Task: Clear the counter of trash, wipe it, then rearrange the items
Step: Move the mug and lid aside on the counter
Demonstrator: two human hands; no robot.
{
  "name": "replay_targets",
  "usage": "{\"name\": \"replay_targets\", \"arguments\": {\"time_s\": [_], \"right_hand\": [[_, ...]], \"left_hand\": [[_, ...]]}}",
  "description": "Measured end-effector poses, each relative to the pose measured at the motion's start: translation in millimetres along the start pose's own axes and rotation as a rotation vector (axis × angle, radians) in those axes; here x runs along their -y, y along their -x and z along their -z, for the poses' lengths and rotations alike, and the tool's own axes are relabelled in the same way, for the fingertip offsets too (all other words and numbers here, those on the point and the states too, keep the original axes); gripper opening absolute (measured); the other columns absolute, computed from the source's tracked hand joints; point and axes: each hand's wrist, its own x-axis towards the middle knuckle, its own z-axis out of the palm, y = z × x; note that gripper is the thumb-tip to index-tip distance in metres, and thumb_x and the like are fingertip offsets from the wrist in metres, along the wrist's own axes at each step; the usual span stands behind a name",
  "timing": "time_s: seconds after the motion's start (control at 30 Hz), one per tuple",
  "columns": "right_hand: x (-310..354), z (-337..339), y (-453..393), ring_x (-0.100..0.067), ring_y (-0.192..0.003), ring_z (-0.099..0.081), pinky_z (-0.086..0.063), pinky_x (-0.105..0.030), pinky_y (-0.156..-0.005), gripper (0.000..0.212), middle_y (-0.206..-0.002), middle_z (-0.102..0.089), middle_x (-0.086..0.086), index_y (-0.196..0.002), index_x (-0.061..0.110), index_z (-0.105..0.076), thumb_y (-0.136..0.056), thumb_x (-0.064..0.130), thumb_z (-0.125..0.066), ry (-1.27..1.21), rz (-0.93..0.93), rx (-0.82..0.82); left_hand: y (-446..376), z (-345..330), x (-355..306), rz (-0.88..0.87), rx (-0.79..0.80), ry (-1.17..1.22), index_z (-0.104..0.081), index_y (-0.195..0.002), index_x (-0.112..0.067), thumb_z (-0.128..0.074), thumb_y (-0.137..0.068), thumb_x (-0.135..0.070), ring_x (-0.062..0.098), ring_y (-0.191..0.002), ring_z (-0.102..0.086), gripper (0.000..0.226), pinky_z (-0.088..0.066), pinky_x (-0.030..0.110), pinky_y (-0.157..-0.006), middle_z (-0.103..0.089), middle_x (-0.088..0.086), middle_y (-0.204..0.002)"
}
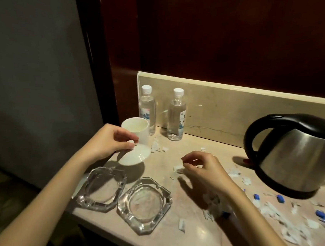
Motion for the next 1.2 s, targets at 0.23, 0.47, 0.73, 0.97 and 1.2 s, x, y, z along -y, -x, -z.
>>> {"name": "replay_targets", "arguments": {"time_s": [0.23,0.47,0.73,0.97,1.2], "right_hand": [[17.8,-32.4,-26.2,-0.001,-0.090,-0.062,-0.047,-0.014,-0.080,0.018,-0.102,-0.069,0.005,-0.106,0.015,-0.068,-0.090,0.020,-0.063,0.087,0.053,0.082],[20.4,-51.6,-39.5,-0.010,-0.097,-0.065,-0.051,-0.024,-0.086,0.020,-0.108,-0.068,-0.001,-0.108,0.013,-0.067,-0.090,0.019,-0.063,0.122,0.064,0.114],[38.4,-79.8,-60.5,-0.017,-0.105,-0.061,-0.050,-0.033,-0.089,0.025,-0.119,-0.066,-0.001,-0.115,0.015,-0.066,-0.094,0.023,-0.055,0.405,0.328,0.201],[39.5,-99.1,-68.1,-0.022,-0.130,-0.047,-0.033,-0.043,-0.113,0.041,-0.149,-0.043,-0.001,-0.138,0.014,-0.050,-0.098,0.020,-0.045,0.586,0.392,0.342],[5.1,-55.4,-43.1,-0.017,-0.116,-0.056,-0.032,-0.041,-0.113,0.029,-0.129,-0.059,0.001,-0.113,0.013,-0.066,-0.099,0.025,-0.044,0.612,0.314,0.227]], "left_hand": [[5.1,8.8,34.8,0.081,-0.160,-0.164,-0.077,-0.090,-0.020,-0.077,-0.077,-0.009,0.002,-0.083,-0.068,0.018,-0.052,0.018,-0.075,-0.075,-0.007,-0.086],[-5.6,-6.9,49.1,0.113,-0.209,-0.205,-0.075,-0.088,-0.022,-0.078,-0.077,-0.010,0.003,-0.086,-0.065,0.016,-0.047,0.017,-0.074,-0.071,-0.007,-0.086],[-11.3,-5.3,56.3,0.112,-0.192,-0.263,-0.076,-0.088,-0.021,-0.076,-0.078,-0.008,0.004,-0.085,-0.065,0.016,-0.047,0.017,-0.075,-0.072,-0.007,-0.085],[-13.2,-1.0,56.0,0.108,-0.174,-0.237,-0.074,-0.088,-0.022,-0.077,-0.077,-0.010,0.005,-0.087,-0.065,0.017,-0.048,0.019,-0.076,-0.072,-0.006,-0.088],[-16.4,-15.5,51.6,0.103,-0.102,-0.226,-0.074,-0.092,-0.022,-0.076,-0.079,-0.012,0.006,-0.088,-0.065,0.017,-0.048,0.019,-0.077,-0.071,-0.008,-0.090]]}}
